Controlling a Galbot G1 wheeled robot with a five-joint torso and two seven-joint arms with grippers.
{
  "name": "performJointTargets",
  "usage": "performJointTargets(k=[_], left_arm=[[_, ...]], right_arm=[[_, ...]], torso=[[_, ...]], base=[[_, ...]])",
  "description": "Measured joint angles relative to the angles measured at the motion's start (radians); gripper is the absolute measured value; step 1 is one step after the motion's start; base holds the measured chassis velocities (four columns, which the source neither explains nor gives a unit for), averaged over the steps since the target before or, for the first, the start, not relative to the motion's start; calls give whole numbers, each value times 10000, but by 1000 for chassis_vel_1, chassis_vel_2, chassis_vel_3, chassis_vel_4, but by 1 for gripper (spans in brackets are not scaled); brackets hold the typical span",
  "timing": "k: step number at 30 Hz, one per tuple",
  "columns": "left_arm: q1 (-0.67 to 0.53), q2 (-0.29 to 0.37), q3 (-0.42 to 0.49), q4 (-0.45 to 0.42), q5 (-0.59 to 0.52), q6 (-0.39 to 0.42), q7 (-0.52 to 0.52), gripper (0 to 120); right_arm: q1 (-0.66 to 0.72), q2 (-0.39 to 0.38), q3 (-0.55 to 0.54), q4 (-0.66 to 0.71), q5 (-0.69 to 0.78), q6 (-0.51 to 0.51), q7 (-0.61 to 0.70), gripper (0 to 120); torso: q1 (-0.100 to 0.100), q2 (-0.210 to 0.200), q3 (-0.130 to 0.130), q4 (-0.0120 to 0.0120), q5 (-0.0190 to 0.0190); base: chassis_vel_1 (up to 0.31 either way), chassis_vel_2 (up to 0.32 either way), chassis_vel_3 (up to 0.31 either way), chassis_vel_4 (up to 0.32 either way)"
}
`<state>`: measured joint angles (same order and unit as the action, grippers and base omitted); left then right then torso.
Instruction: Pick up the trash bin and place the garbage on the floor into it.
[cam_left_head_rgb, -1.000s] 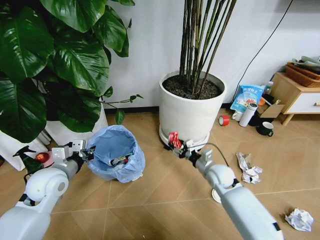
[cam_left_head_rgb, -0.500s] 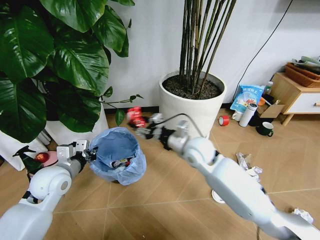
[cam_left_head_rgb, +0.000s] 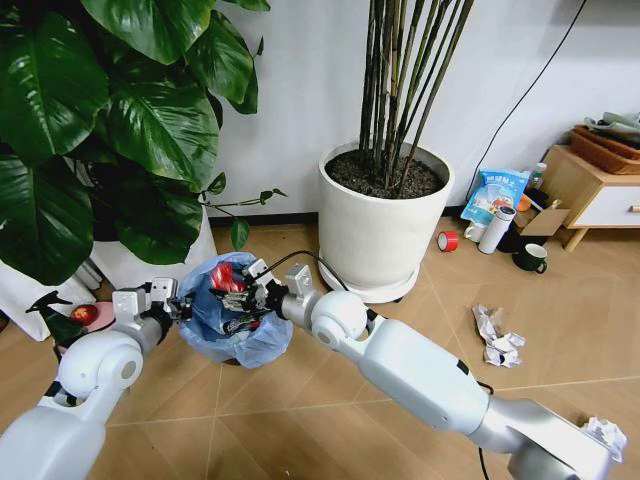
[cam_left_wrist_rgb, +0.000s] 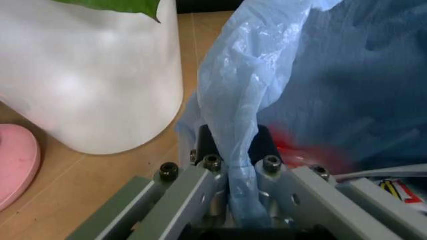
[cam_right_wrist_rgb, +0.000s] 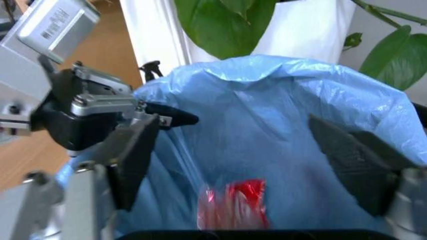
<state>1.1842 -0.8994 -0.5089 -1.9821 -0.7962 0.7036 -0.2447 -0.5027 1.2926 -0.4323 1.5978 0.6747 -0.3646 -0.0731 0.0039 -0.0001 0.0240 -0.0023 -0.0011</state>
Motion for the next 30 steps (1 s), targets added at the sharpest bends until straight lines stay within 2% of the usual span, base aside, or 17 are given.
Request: performJointTargets(k=[3, 6, 13, 19, 22, 26, 30], left_arm=[[0, -16, -41, 2, -2, 1, -2, 0], [23, -59, -177, 89, 56, 0, -1, 0], [257, -23, -1070, 330, 55, -15, 155, 0], [416, 215, -1814, 470, -20, -17, 418, 0], [506, 330, -2035, 499, -34, -10, 548, 0], [590, 495, -2283, 512, -113, 39, 667, 0], [815, 648, -2538, 495, -176, 119, 837, 0]], right_arm=[[4, 3, 46, 14, -8, 48, 105, 97], [-67, -5, 307, 206, 25, 76, 428, 100], [-665, -532, 1689, 797, 191, -172, 1054, 100], [-1478, -1480, 2572, 336, -54, -89, 522, 100], [-1764, -1575, 2637, -35, -281, 14, 220, 100], [-1982, -1231, 2425, -996, -678, 285, -176, 100], [-1889, -293, 1920, -2519, -1323, 796, -686, 100]], torso=[[0, 0, 0, 0, 2], [0, 1, -1, 0, 3], [0, 1, -1, 2, 6], [0, 1, -1, -3, 3], [0, 1, -1, -3, 6], [-1, 1, -1, -2, 3], [0, 0, 0, 1, 3]], base=[[0, 0, 0, 0], [0, 0, 0, 0], [0, 0, 0, 0], [0, 0, 0, 0], [0, 0, 0, 0], [0, 0, 0, 0], [0, 0, 0, 0]])
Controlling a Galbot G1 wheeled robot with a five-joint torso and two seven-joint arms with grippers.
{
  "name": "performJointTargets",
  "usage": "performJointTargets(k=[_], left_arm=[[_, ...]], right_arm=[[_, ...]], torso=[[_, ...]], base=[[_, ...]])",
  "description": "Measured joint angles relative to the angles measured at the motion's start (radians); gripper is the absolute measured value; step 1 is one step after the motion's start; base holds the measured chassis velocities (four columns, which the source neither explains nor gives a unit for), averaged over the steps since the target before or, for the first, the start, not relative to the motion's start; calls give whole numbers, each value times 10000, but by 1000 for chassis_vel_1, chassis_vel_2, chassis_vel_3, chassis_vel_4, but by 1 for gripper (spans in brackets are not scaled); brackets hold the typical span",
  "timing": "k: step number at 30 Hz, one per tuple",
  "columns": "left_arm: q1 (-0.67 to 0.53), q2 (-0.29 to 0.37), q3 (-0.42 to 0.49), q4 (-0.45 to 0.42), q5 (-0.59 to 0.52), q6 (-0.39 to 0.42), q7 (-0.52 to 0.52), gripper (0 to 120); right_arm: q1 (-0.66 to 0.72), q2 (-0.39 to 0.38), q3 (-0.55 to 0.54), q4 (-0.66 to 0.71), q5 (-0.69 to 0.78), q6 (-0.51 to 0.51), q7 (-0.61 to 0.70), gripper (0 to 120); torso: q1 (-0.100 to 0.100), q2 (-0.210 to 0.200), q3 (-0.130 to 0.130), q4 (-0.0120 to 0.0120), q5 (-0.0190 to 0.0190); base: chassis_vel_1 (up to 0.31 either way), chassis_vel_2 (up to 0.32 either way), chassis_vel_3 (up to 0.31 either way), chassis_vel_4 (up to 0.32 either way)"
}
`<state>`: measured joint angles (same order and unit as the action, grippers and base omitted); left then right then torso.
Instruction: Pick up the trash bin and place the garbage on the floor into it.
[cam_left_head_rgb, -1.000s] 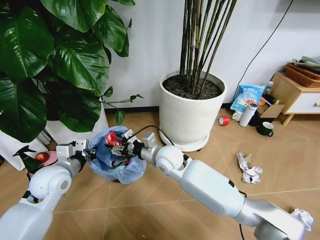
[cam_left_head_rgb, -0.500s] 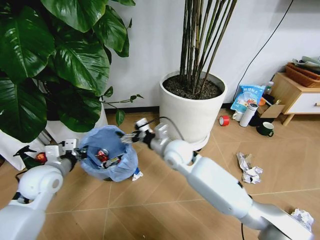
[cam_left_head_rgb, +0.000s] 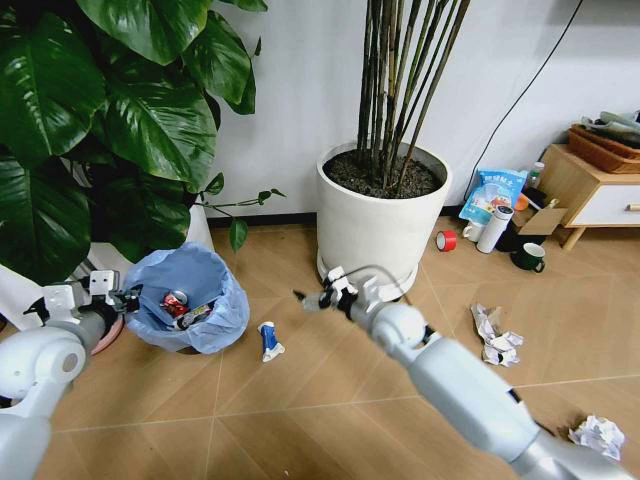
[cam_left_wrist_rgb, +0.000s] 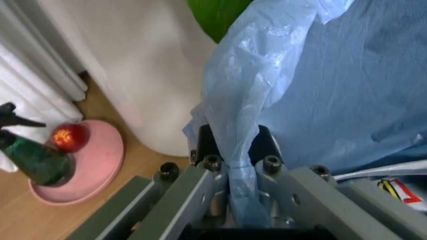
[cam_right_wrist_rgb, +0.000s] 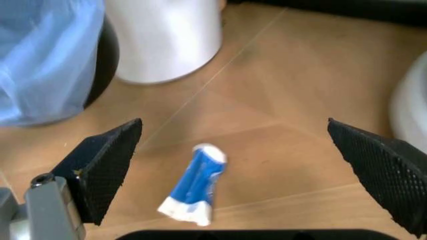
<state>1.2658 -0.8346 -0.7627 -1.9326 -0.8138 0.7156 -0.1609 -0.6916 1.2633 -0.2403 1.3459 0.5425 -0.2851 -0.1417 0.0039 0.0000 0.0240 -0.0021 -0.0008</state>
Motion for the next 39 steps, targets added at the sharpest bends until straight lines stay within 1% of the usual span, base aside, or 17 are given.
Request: performJointTargets(k=[1, 2, 6, 7, 8, 9, 11, 12, 14, 15, 16, 17, 18, 19, 26, 36, 39], left_arm=[[99, 13, -76, -4, 10, 12, 65, 0], [99, 13, -76, -4, 10, 12, 65, 0], [555, 34, -414, -9, 131, 23, 345, 0], [555, 34, -414, -9, 131, 23, 345, 0], [719, 45, -534, -24, 180, 35, 487, 0], [719, 45, -534, -24, 180, 35, 487, 0], [927, 56, -652, -60, 234, 40, 631, 0], [995, 57, -691, -74, 258, 40, 675, 0], [1195, 56, -750, -120, 302, 40, 749, 0], [1195, 56, -750, -120, 302, 40, 749, 0], [1276, 32, -784, -153, 315, 40, 764, 0], [1276, 32, -784, -153, 315, 40, 764, 0], [1315, 3, -801, -179, 316, 41, 781, 0], [1331, -14, -806, -201, 316, 41, 789, 0], [1303, -95, -802, -321, 319, 63, 775, 0], [1235, -118, -634, -439, 318, 97, 621, 0], [1248, -135, -553, -633, 284, 124, 480, 0]], right_arm=[[76, 212, -97, -337, -99, 105, -85, 100], [76, 212, -97, -337, -99, 105, -85, 100], [453, 1131, -432, -1920, -440, 375, -225, 100], [453, 1131, -432, -1920, -440, 375, -225, 100], [581, 1471, -497, -2593, -614, 489, -292, 100], [581, 1471, -497, -2593, -614, 489, -292, 100], [733, 1963, -535, -3501, -839, 696, -355, 100], [783, 2140, -528, -3811, -920, 778, -380, 100], [930, 2777, -369, -4792, -1384, 1089, -522, 100], [930, 2777, -369, -4792, -1384, 1089, -522, 100], [1009, 3164, -213, -5349, -1691, 1244, -635, 100], [1009, 3164, -213, -5349, -1691, 1244, -635, 100], [1062, 3408, -100, -5701, -1813, 1306, -695, 100], [1098, 3476, -38, -5891, -1858, 1316, -714, 100], [1309, 3511, 305, -7065, -2281, 1367, -815, 100], [1346, 3476, 394, -7509, -1782, 1423, -1385, 100], [1402, 3461, 558, -7677, -1773, 1482, -1406, 100]], torso=[[0, 0, -1, 1, -1], [0, 0, -1, 1, -1], [-1, 0, -1, 2, -3], [-1, 0, -1, 2, -3], [0, 0, 0, 1, -3], [0, 0, 0, 1, -3], [0, 0, -1, 0, -4], [0, 0, -1, -2, -3], [0, 0, 0, -1, -2], [0, 0, 0, -1, -2], [-1, 0, 0, 0, -1], [-1, 0, 0, 0, -1], [-1, 0, 0, 3, 1], [0, 0, -1, 5, 3], [0, 0, -1, -4, 0], [0, 0, 0, 0, 1], [0, 0, 0, -2, 0]], base=[[0, 0, 0, 0], [0, 0, 0, 0], [0, 0, 0, 0], [0, 0, 0, 0], [0, 0, 0, 0], [0, 0, 0, 0], [0, 0, 0, 0], [0, 0, 0, 0], [0, 0, 0, 0], [0, 0, 0, 0], [0, 0, 0, 0], [0, 0, 0, 0], [0, 0, 0, 0], [0, 0, 0, 0], [0, 0, 0, 0], [0, 0, 0, 0], [0, 0, 0, 0]])
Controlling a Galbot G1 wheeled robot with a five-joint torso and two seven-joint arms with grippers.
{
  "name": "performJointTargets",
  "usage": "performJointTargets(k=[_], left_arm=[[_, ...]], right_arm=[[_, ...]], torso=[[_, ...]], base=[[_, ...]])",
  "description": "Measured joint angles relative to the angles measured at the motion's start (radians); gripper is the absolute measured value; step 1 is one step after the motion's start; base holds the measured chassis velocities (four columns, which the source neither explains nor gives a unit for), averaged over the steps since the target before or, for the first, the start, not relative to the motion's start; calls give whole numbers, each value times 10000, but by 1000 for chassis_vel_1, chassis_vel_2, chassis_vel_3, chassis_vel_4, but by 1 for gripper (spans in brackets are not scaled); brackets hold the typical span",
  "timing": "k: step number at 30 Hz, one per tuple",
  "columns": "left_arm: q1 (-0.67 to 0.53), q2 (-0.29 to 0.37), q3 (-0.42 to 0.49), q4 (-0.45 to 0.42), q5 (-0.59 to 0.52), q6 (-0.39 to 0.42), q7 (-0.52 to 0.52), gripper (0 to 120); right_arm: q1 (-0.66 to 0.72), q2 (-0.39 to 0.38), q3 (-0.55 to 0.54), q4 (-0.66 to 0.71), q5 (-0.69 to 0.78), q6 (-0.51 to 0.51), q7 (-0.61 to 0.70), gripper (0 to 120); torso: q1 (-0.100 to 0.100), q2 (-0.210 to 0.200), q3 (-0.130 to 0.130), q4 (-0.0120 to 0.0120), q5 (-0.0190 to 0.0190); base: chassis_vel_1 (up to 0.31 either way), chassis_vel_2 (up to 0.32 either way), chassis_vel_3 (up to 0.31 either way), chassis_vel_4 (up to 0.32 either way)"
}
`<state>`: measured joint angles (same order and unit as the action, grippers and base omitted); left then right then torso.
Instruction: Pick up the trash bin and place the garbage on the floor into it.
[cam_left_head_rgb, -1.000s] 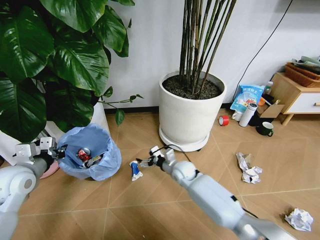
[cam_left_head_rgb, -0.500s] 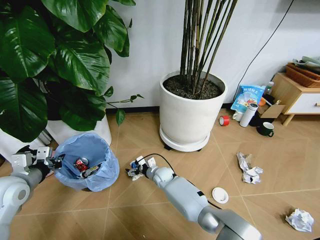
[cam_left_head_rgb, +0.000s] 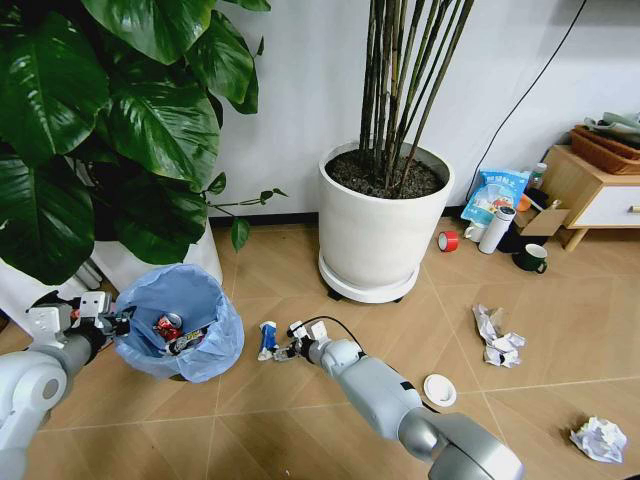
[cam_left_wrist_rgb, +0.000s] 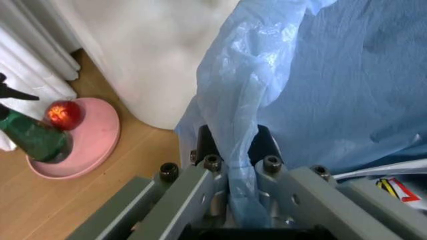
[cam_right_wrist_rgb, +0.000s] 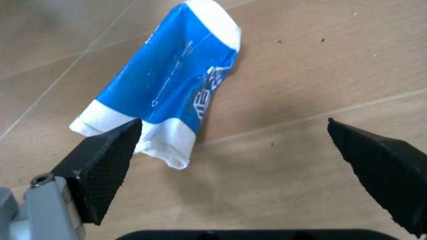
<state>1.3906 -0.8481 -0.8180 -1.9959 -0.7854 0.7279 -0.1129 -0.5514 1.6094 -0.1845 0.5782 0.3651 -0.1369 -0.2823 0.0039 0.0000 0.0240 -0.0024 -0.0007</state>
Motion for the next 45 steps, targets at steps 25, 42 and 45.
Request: performJointTargets(k=[25, 42, 45], left_arm=[[-222, 11, 189, -10, -6, -16, -64, 0], [-552, 75, 477, 6, -70, -29, -303, 0], [-588, 76, 515, 11, -73, -31, -311, 0]], right_arm=[[55, -11, -396, 175, 864, -419, 44, 100], [75, -12, -271, -116, 855, -381, 19, 75], [86, -13, -230, -158, 871, -376, -34, 66]], torso=[[0, 0, -1, 2, 0], [0, 0, 0, 1, 0], [0, 0, 0, 1, 0]], base=[[0, 0, 0, 0], [0, 0, 0, 0], [0, 0, 0, 0]])
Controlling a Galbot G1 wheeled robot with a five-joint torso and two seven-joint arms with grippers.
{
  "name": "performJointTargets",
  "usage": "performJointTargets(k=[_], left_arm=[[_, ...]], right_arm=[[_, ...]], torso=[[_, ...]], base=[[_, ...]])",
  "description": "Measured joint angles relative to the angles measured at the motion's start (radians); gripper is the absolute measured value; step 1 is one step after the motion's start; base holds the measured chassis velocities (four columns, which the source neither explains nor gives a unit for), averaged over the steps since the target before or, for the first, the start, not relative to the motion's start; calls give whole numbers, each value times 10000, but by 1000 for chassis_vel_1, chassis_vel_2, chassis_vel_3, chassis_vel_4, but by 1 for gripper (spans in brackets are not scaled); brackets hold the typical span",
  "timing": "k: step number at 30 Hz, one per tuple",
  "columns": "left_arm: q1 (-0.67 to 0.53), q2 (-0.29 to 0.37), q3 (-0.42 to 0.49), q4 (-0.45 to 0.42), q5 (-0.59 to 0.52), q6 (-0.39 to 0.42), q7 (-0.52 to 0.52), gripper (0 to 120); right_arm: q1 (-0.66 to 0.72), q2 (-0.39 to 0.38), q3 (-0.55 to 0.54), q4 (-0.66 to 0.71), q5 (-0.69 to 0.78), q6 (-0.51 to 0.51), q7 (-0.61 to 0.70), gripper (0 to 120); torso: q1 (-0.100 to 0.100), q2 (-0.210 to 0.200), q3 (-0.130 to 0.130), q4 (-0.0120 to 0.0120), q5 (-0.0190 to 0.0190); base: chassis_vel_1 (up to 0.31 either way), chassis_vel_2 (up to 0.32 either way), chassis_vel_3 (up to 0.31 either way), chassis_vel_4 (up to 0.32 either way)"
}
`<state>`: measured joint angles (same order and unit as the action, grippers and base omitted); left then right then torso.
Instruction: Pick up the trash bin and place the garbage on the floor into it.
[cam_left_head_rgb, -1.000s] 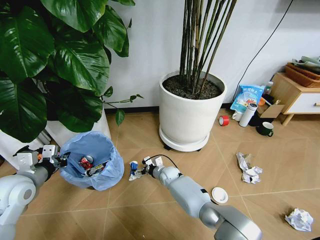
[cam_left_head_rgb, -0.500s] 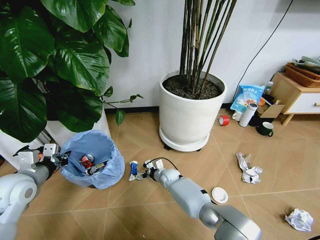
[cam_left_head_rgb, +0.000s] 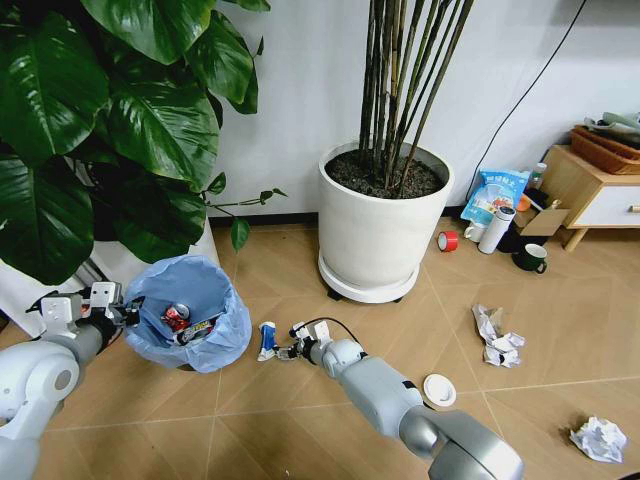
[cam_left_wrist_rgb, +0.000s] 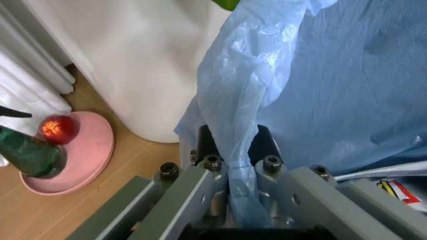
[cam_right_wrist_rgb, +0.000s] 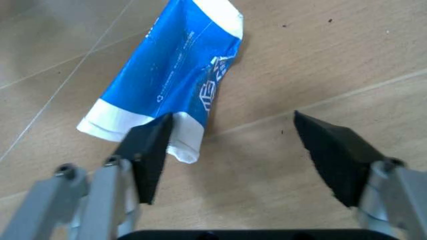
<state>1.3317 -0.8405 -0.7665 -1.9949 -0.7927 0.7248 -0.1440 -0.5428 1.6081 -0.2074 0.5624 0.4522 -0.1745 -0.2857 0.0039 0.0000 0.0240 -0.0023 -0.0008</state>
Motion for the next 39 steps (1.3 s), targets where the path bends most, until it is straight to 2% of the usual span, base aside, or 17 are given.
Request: performJointTargets(k=[11, 14, 16, 17, 20, 21, 25, 39], left_arm=[[-151, 95, 79, 39, -40, -1, -30, 0], [-189, 96, 100, 67, -41, -4, -29, 0], [-212, 95, 117, 75, -41, -5, -29, 0], [-244, 94, 137, 82, -41, -5, -29, 0], [-314, 94, 177, 91, -42, -8, -29, 0], [-314, 94, 177, 91, -42, -8, -29, 0], [-373, 106, 204, 96, -55, -9, -29, 0], [-371, 111, 201, 96, -60, -9, -16, 0]], right_arm=[[-34, 0, 13, -39, 203, 18, -177, 52], [-57, 0, 18, -70, 210, 52, -258, 38], [-58, 0, 21, -76, 212, 61, -265, 36], [-60, 0, 24, -80, 216, 69, -271, 29], [-73, 0, 30, -79, 218, 84, -283, 18], [-73, 0, 30, -79, 218, 84, -283, 18], [-87, 0, 64, -76, 218, 108, -285, 1], [-160, -1, 146, 6, 193, 197, -285, 0]], torso=[[0, 0, 0, 0, 0], [0, 0, 0, 0, 0], [0, 0, 0, 1, 0], [0, 0, 0, 0, 0], [0, 0, 0, 0, 0], [0, 0, 0, 0, 0], [0, 0, 0, 0, 0], [0, 0, 0, 0, 0]], base=[[0, 0, 0, 0], [0, 0, 0, 0], [0, 0, 0, 0], [0, 0, 0, 0], [0, 0, 0, 0], [0, 0, 0, 0], [0, 0, 0, 0], [0, 0, 0, 0]])
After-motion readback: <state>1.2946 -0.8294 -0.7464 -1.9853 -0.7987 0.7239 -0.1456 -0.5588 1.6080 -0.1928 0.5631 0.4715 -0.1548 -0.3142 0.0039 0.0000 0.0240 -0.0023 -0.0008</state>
